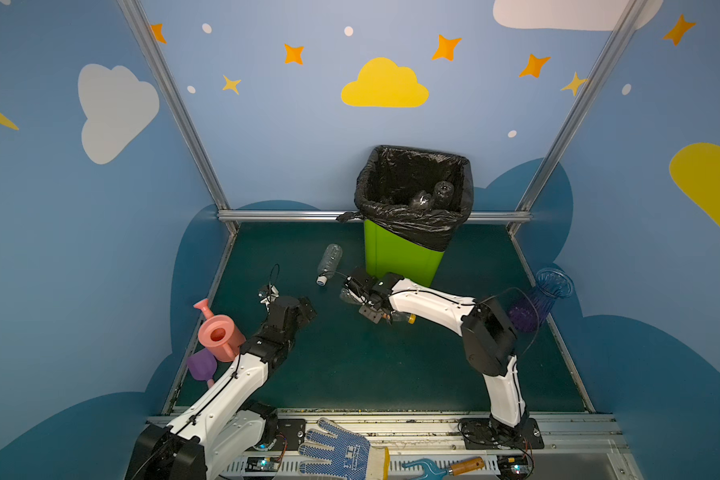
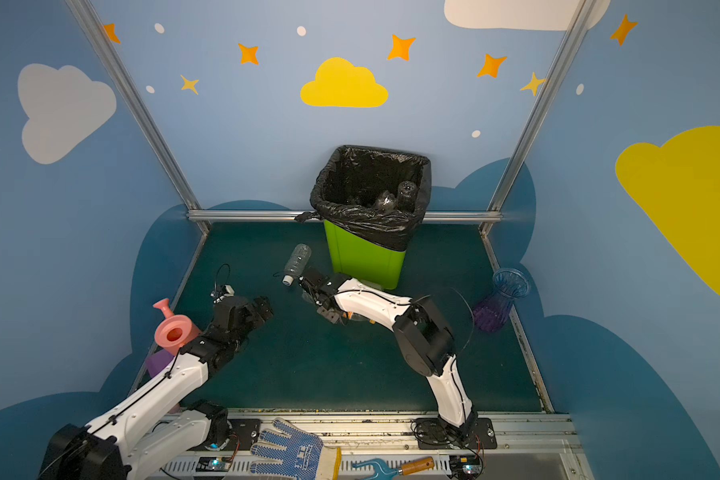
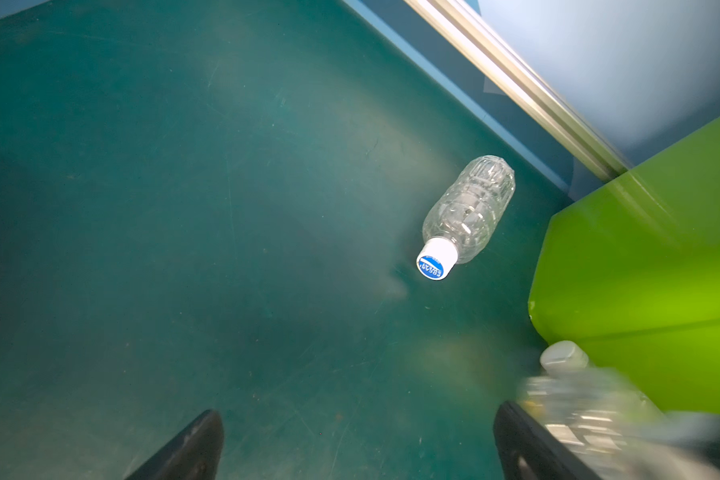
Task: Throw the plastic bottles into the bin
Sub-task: 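Lift the orange-labelled bottle with the right gripper and drop it into the bin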
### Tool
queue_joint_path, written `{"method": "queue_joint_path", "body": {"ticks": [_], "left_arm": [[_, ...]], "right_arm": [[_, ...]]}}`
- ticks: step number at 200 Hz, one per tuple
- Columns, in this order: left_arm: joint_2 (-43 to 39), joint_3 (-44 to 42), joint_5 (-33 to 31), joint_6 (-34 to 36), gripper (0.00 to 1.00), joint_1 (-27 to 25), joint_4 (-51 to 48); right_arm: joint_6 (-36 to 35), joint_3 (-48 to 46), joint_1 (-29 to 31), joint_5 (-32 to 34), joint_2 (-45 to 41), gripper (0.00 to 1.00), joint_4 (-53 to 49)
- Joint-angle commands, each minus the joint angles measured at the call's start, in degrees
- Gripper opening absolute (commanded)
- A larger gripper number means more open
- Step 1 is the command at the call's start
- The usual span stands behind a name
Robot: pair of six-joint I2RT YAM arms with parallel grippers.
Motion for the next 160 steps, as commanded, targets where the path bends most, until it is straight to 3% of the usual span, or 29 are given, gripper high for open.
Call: {"method": "queue_joint_path", "body": {"ticks": [1,23,43,69,112,128,141,160], "left_arm": [[0.67,-0.24,-0.38,-0.47,1.0,0.47,-0.36],[1.92,0.27,-0.2,-0.4,1.0,0.65,0.36],[3.49,0.96,0.14,-0.49,1.0,0.73,1.12],[5.94,1.93,1.18,-0.82,1.0,0.97,1.53],[9.16,3.61,3.11,-1.07,1.0,0.97,0.96],[10.04,4.15,3.74,-1.11,1.0,0.97,0.82],[10.65,4.63,4.14,-1.24,1.0,0.92,0.9],[11.32,5.74,4.55,-1.47,1.0,0.93,1.16]], "right_arm": [[-0.01,0.46,0.49,-0.17,-12.0,0.43,4.24],[-4.06,-0.45,2.53,0.85,-22.92,0.43,11.11],[-13.84,-3.33,7.25,2.03,-33.19,0.45,23.49],[-21.08,-3.82,12.4,2.51,-43.21,0.45,35.78],[-29.26,-7.75,13.44,-5.02,-52.38,0.45,54.07],[-29.34,-6.16,10.73,-5.41,-51.58,0.48,55.88],[-25.15,-3.84,4.6,-7.39,-49.49,0.49,53.86],[-6.53,0.72,-12.73,-17.55,-43.8,0.5,45.85]]}}
